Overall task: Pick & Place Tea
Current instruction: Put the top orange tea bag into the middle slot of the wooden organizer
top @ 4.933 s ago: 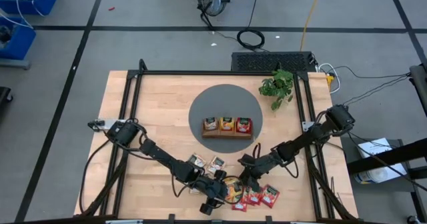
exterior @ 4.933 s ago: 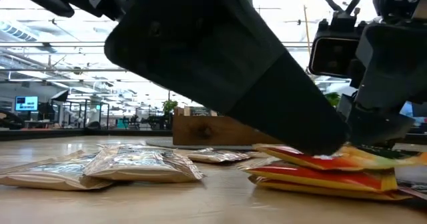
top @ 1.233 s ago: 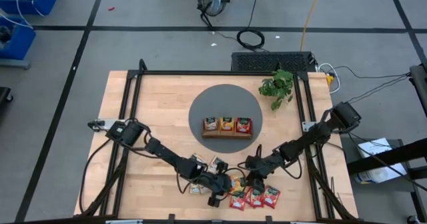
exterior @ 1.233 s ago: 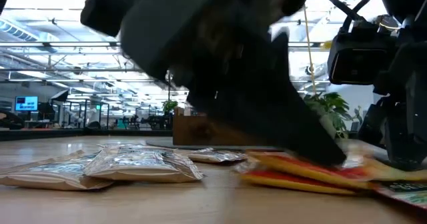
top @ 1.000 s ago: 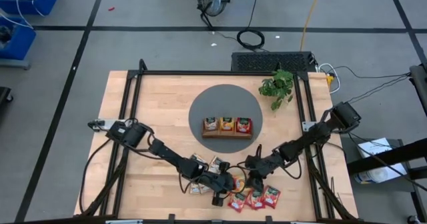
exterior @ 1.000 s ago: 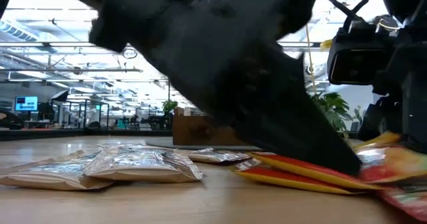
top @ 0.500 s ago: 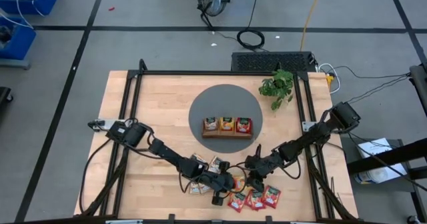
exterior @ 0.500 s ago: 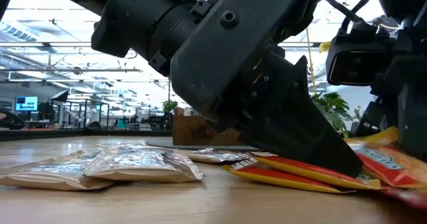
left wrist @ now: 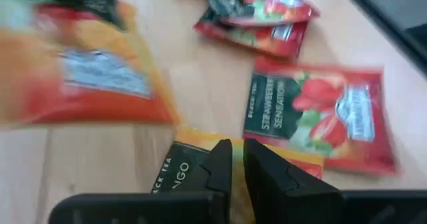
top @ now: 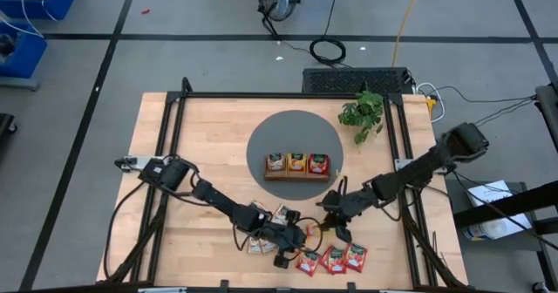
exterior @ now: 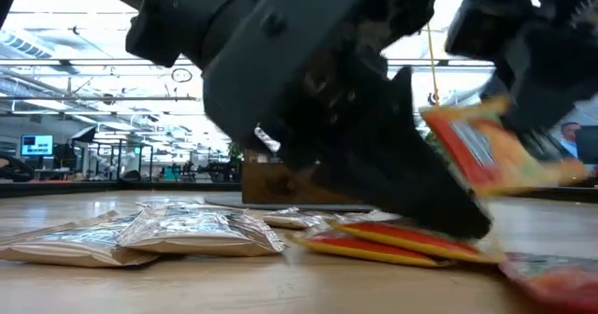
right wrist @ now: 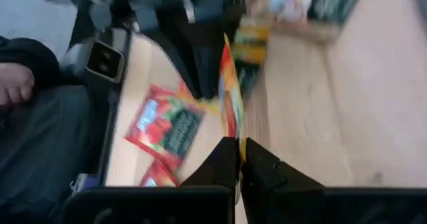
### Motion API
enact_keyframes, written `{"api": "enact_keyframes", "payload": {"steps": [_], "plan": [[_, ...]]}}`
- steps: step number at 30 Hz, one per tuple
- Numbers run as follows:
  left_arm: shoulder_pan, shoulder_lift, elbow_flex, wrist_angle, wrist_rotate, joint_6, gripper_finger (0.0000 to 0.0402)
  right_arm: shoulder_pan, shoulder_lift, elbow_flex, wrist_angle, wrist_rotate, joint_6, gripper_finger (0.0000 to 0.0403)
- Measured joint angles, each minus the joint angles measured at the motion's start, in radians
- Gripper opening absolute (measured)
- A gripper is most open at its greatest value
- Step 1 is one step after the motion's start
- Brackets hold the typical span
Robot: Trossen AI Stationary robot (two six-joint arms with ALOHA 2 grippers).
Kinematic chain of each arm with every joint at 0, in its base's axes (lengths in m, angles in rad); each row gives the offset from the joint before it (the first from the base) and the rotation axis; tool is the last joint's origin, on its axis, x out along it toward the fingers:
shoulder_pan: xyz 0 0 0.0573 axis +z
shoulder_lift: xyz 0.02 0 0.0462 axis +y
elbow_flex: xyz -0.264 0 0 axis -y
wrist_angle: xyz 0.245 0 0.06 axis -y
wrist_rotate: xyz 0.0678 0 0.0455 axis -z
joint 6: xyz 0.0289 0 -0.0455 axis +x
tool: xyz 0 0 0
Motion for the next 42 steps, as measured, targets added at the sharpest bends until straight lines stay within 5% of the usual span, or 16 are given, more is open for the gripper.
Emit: {"api": "enact_keyframes", "payload": {"steps": [6,13,22,26,36,42], "plan": [[-0.003,-0.110,0.001,-0.020,0.001,-0.013,0.0047,0.010,-0.053,0.164,-0.343,0.008,-0.120,0.0001],[-0.033,-0.238,0.003,-0.115,-0.112,-0.019,0.0047,0.124,-0.020,0.381,-0.750,0.272,-0.210,0.0000],[-0.057,-0.253,0.003,-0.217,-0.410,0.082,0.0048,0.207,0.070,0.398,-0.733,0.420,-0.309,0.0000],[-0.031,-0.253,0.003,-0.210,-0.356,0.069,0.0076,0.207,0.100,0.398,-0.715,0.437,-0.327,0.0000],[0.027,-0.249,0.003,-0.206,-0.224,-0.005,0.0232,0.208,0.106,0.425,-0.694,0.544,-0.427,0.0000],[0.036,-0.249,0.003,-0.208,-0.188,-0.031,0.0267,0.198,0.106,0.427,-0.689,0.581,-0.431,0.0000]]}}
